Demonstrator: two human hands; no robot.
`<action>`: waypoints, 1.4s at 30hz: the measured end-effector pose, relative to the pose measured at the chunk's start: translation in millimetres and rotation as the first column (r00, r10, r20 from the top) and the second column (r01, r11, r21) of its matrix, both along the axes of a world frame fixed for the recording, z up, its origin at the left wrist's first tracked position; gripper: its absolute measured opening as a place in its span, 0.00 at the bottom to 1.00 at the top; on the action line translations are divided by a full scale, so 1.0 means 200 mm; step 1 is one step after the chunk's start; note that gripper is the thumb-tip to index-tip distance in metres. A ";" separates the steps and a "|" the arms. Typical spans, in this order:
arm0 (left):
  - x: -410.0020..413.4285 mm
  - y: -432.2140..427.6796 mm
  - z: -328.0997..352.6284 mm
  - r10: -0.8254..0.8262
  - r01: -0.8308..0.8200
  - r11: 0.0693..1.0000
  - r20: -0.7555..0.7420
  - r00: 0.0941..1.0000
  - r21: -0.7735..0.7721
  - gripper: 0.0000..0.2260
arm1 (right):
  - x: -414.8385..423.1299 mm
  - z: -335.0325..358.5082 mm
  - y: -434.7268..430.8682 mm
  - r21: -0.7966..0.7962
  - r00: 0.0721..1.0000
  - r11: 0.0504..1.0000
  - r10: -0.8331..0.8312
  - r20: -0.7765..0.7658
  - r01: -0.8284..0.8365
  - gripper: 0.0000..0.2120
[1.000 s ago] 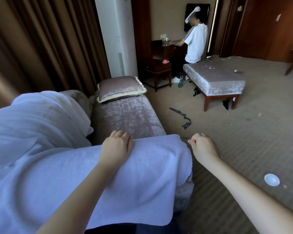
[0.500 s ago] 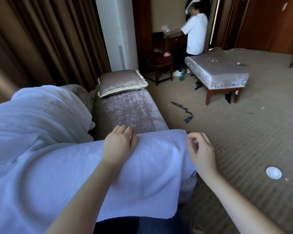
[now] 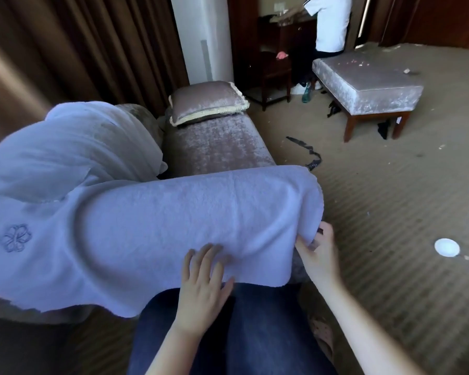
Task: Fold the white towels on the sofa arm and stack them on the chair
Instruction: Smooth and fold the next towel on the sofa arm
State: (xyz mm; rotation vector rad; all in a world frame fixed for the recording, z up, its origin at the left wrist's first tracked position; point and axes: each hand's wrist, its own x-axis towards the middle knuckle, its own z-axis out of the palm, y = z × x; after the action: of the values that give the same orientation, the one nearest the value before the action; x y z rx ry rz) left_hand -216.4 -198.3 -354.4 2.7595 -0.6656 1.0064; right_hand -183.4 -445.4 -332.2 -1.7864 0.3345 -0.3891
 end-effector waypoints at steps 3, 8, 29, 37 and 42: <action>-0.01 0.01 -0.06 0.039 -0.034 0.993 -0.045 0.998 0.110 0.13 | -0.04 -0.06 0.00 -0.014 0.996 0.997 0.070 -0.057 -0.071 0.14; 0.01 0.02 -0.17 0.165 -0.163 0.957 0.014 0.986 0.241 0.21 | -0.14 -0.06 -0.20 -0.018 0.997 0.998 0.057 -0.060 -0.058 0.10; -0.18 0.44 -0.10 0.306 -0.308 0.951 0.048 0.951 0.026 0.10 | -0.38 0.12 -0.43 -0.310 0.965 0.931 0.237 0.110 -0.194 0.37; -0.13 0.38 0.52 0.337 -0.335 0.858 -0.065 0.939 -0.390 0.09 | -0.24 0.18 -0.43 -0.389 0.945 0.917 0.198 0.261 -0.085 0.23; 0.07 0.35 0.78 0.357 -0.363 0.857 -0.086 0.930 -0.367 0.06 | -0.06 0.32 -0.37 -0.256 0.947 0.961 0.176 0.267 -0.106 0.18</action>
State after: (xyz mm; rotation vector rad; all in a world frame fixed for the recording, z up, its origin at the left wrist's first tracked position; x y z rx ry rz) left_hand -202.0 -128.4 -197.6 2.5817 0.0642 1.0436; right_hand -194.5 -520.2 -268.7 -1.9417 -0.0510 -0.5987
